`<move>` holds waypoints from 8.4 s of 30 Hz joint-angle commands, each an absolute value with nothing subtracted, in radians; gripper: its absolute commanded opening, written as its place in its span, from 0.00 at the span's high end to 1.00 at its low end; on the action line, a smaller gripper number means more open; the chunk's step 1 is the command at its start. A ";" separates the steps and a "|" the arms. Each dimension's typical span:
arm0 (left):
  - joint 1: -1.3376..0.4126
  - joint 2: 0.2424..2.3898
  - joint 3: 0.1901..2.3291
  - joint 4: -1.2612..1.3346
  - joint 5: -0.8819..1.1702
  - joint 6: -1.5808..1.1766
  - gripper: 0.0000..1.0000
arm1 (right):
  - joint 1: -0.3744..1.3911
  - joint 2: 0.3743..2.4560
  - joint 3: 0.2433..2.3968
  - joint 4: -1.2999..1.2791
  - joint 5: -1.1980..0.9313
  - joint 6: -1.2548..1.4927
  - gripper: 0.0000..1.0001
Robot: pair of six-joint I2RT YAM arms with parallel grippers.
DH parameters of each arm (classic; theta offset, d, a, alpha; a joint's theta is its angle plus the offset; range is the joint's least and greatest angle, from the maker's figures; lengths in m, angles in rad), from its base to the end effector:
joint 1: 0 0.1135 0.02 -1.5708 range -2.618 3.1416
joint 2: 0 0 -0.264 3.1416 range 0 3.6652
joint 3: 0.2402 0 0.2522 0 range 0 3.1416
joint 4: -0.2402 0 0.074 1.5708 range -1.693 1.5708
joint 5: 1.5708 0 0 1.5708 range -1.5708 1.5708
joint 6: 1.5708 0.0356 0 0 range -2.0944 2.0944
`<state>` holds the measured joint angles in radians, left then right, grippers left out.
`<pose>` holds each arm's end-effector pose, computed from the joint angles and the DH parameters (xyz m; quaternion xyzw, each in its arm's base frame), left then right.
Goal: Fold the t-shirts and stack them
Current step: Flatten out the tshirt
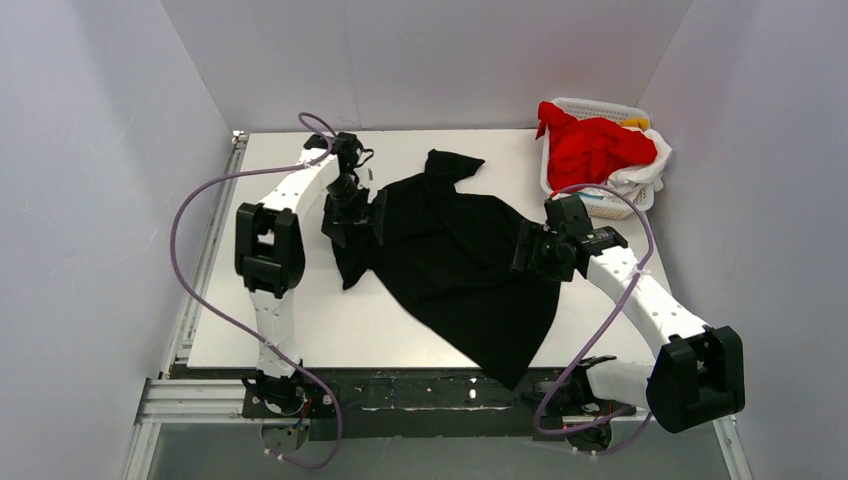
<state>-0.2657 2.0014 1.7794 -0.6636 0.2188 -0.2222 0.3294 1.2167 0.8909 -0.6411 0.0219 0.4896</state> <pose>0.4333 -0.1259 0.2738 0.0570 0.9352 -0.1805 0.2992 0.2292 0.0775 0.2494 0.0796 0.9514 0.1088 0.2769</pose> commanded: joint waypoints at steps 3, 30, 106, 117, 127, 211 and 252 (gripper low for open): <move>-0.254 2.178 1.871 -0.701 0.231 -0.168 0.02 | 0.332 1.178 0.822 -0.604 0.008 0.539 0.14; -0.225 2.038 1.724 -0.573 -0.059 -0.230 0.13 | 0.332 1.224 0.771 -0.561 -0.005 0.539 0.16; -0.037 1.342 0.718 -0.419 -0.060 -0.822 1.00 | 0.190 1.921 1.607 -0.828 0.115 0.306 0.23; -0.042 1.263 0.788 -0.520 -0.143 -0.791 0.37 | 0.190 1.546 1.211 -0.761 0.129 0.407 0.20; -0.039 1.343 0.802 -0.432 -0.122 -0.732 0.05 | 0.190 1.509 1.060 -0.611 -0.091 0.380 0.19; -0.061 1.038 1.377 -0.351 -0.079 -0.590 1.00 | 0.179 1.019 1.410 -0.684 0.099 0.498 0.99; -0.061 1.458 2.312 -0.217 -0.180 -0.254 1.00 | 0.179 1.046 1.805 -0.658 0.078 0.444 0.99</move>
